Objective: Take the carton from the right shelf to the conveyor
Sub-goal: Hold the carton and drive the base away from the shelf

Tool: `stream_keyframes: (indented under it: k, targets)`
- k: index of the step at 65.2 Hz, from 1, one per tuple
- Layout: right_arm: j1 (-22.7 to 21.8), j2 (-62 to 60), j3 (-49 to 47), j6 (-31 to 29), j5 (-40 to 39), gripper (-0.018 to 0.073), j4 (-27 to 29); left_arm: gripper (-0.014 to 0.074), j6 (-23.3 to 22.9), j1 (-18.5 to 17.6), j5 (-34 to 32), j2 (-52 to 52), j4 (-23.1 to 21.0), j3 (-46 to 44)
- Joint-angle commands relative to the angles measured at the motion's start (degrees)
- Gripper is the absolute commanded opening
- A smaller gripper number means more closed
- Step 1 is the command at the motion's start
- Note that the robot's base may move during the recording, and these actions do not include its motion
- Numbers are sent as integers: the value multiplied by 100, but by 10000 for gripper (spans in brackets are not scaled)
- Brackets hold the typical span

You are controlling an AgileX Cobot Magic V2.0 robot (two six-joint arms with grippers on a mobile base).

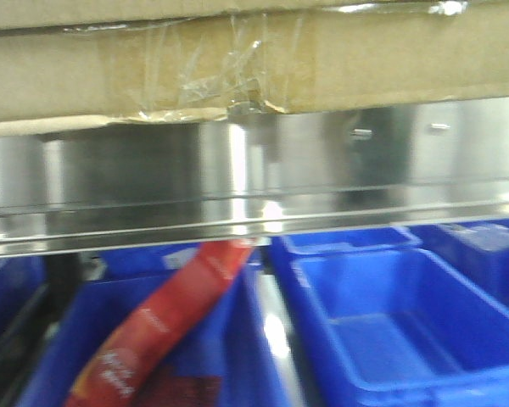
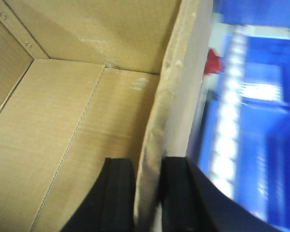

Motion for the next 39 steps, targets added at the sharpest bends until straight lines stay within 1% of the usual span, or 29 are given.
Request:
stream_keyframes:
  k: [1, 39]
  targets:
    - [17, -65, -49, -30, -418, -69, 140, -13, 43, -47, -54, -62, 25, 0]
    - [17, -65, -49, -30, -418, -69, 140, -13, 43, -47, -54, -62, 49, 0]
